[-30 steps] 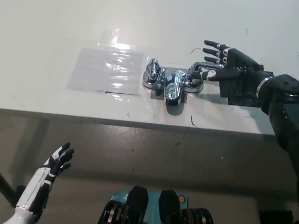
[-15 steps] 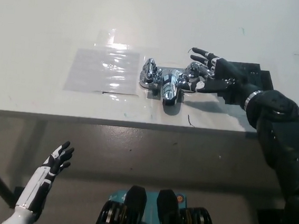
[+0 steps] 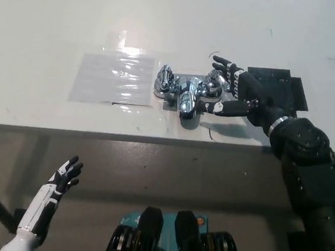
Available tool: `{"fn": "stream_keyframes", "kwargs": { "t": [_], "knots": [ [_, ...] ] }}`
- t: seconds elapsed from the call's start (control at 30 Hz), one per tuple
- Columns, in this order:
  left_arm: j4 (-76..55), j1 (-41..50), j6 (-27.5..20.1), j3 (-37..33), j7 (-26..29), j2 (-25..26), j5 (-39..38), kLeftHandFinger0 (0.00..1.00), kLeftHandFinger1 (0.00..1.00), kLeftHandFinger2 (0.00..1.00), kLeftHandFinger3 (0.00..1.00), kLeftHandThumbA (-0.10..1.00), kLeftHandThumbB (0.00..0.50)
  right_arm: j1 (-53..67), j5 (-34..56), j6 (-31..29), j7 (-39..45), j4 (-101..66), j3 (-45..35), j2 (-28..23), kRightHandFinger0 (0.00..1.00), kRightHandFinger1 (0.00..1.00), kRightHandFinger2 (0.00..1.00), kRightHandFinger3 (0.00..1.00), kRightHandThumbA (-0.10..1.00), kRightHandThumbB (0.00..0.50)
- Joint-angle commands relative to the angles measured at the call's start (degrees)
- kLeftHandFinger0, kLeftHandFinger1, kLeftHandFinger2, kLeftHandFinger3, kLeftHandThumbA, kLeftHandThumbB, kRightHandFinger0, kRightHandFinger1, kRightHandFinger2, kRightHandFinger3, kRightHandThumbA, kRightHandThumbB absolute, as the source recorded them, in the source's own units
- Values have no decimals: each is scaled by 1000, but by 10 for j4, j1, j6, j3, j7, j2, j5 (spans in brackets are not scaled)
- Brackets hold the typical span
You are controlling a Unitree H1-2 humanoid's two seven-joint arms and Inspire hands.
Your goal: The faucet is at the center of the desk and the robot turn off the faucet by turning the right faucet handle using the right hand
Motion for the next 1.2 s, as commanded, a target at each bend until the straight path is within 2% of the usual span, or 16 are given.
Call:
{"fn": "stream_keyframes", "kwargs": {
  "t": [0.0, 0.03, 0.1, 0.17, 0.2, 0.23, 0.27, 0.37, 0.47, 0.67, 0.8, 1.17],
  "knots": [
    [-14, -10, -11, 2, -15, 9, -12, 1000, 1000, 1000, 1000, 1000, 423, -12, -28, -13, -13, -80, 50, 79, 1000, 1000, 1000, 1000, 1000, 436],
    [-15, -11, -10, 2, -14, 9, -10, 1000, 1000, 1000, 1000, 1000, 429, -10, -51, -16, -42, -82, 56, 81, 1000, 1000, 1000, 1000, 1000, 465],
    [-16, -11, -8, 2, -13, 10, -9, 1000, 1000, 1000, 1000, 1000, 428, -5, -98, -9, -97, -95, 67, 86, 1000, 1000, 1000, 1000, 1000, 468],
    [-17, -12, -6, 2, -11, 11, -3, 1000, 1000, 1000, 1000, 1000, 426, 4, -162, -18, -188, -100, 76, 100, 1000, 1000, 1000, 1000, 1000, 375],
    [-17, -12, -5, 2, -12, 11, -5, 1000, 1000, 1000, 1000, 1000, 433, 8, -194, -11, -230, -103, 84, 106, 1000, 1000, 1000, 1000, 1000, 353],
    [-18, -12, -4, 2, -13, 10, -8, 1000, 1000, 1000, 1000, 1000, 441, 14, -221, -17, -272, -103, 89, 113, 1000, 1000, 1000, 1000, 1000, 307],
    [-17, -12, -5, 2, -14, 10, -10, 1000, 1000, 1000, 1000, 1000, 441, 18, -248, -21, -310, -101, 96, 119, 1000, 1000, 1000, 1000, 1000, 234],
    [-18, -12, -6, 2, -13, 10, -9, 1000, 1000, 1000, 1000, 1000, 436, 20, -290, -29, -383, -84, 106, 134, 1000, 1000, 1000, 1000, 1000, 173],
    [-17, -13, -9, 3, -16, 13, -12, 1000, 1000, 1000, 1000, 1000, 424, 14, -308, -47, -424, -64, 111, 140, 1000, 1000, 1000, 1000, 1000, 154],
    [-18, -14, -7, 2, -15, 13, -8, 1000, 1000, 1000, 1000, 1000, 425, 8, -330, -44, -484, -55, 113, 157, 1000, 1000, 1000, 1000, 1000, 136],
    [-17, -14, -7, 3, -16, 13, -10, 1000, 1000, 1000, 1000, 1000, 423, 6, -332, -35, -514, -46, 108, 172, 1000, 1000, 1000, 1000, 1000, 141],
    [-25, -12, 3, 4, -15, 14, -10, 1000, 1000, 1000, 1000, 1000, 421, 1, -322, -38, -541, -39, 90, 176, 1000, 1000, 1000, 1000, 1000, 132]
  ]
}}
